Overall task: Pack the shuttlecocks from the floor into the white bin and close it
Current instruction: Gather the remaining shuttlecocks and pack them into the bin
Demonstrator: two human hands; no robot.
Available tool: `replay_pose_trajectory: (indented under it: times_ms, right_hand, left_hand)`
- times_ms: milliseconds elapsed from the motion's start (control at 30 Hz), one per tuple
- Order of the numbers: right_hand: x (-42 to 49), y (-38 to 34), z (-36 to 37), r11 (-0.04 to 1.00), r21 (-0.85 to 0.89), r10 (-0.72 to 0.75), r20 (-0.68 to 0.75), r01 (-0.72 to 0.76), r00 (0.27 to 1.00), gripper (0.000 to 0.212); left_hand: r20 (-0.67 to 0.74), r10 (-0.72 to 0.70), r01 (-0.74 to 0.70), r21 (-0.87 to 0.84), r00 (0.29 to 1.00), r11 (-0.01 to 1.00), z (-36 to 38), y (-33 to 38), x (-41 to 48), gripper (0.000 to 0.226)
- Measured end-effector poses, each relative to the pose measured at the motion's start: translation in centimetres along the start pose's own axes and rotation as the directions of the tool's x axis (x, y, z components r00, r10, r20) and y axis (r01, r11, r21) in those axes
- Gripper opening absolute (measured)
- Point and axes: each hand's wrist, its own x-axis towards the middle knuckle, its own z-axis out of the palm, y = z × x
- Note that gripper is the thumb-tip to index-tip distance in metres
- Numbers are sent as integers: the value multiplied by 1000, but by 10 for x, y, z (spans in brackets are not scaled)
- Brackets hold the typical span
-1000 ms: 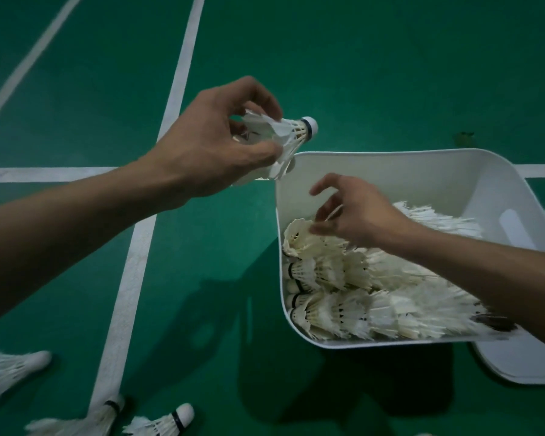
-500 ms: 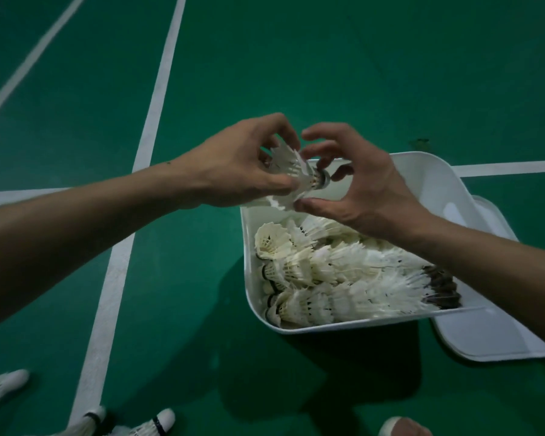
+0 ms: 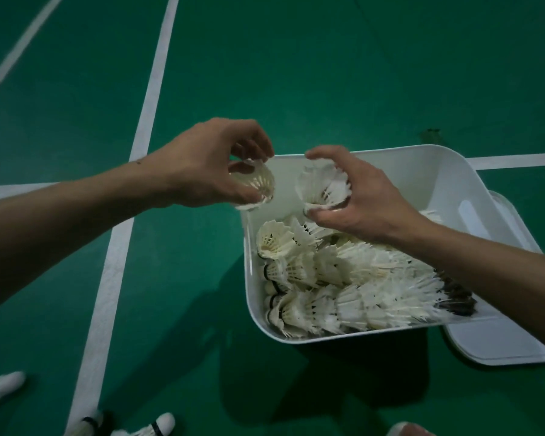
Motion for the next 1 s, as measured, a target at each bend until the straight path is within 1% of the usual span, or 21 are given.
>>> replay_pose_trajectory:
  times_ms: [100,200,300,367,433,467,533,633,667,700,733,767,833,900,933,1000]
  right_hand:
    - [1,13,15,990,78,113,54,-117,992,59]
    - [1,13,30,992,11,123,114,-125,986,55]
    - [4,11,44,989,-36,144,128,-140,981,57]
    - [5,11,52,980,-107,181,151,-166,972,61]
    - [4,11,58,970,-178,200,202,-165,959,66]
    - [3,10,60,969,-186,206,236,-164,950,71]
    - [1,9,59,969,-170,223,285,-180,932,78]
    - [5,8,52,969,-214,185,287,-125,940,80]
    - [6,6,50,967,-230,174,291,-108,941,82]
    - [7,6,46,965,-240,176,289,-107,941,82]
    - [7,6,42,965,-232,182,276,-118,944,80]
    - [8,6,38,972,-190,187,247,-142,951,78]
    - [7,5,27,985,-30,172,157,-169,972,73]
    - [7,2,16,991,92,99,38,-102,994,74]
    - [7,0,10,991,123,56,-9,-55,998,77]
    - [4,-5,0,988,149,-30,-57,38,998,83]
  left_hand:
    - [-20,13,-10,116,1000,993,3,-7,2,48]
    - [-43,63,-56,151,997,987,3,-9,3,44]
    - [-68,83,-71,160,994,984,1,-11,3,39]
    - [-83,87,-74,142,993,987,0,-13,3,32]
    - [-88,84,-74,117,993,990,-1,-13,2,27]
    - [-85,83,-73,114,993,991,-1,-14,2,28]
    - [-55,78,-72,100,995,992,0,-14,1,37]
    - [26,75,-77,106,997,991,1,-13,-2,73]
    - [55,82,-88,133,995,987,2,-13,-3,78]
    - [75,99,-110,167,992,980,3,-14,-3,77]
    - [82,123,-138,208,989,968,4,-15,-2,74]
    - [77,150,-164,241,986,956,5,-16,-1,70]
    - [48,188,-194,274,981,942,5,-15,1,65]
    - [25,218,-215,290,976,933,7,-12,1,65]
    - [22,232,-228,290,973,929,9,-9,2,66]
    - [21,252,-248,275,967,929,12,-3,4,67]
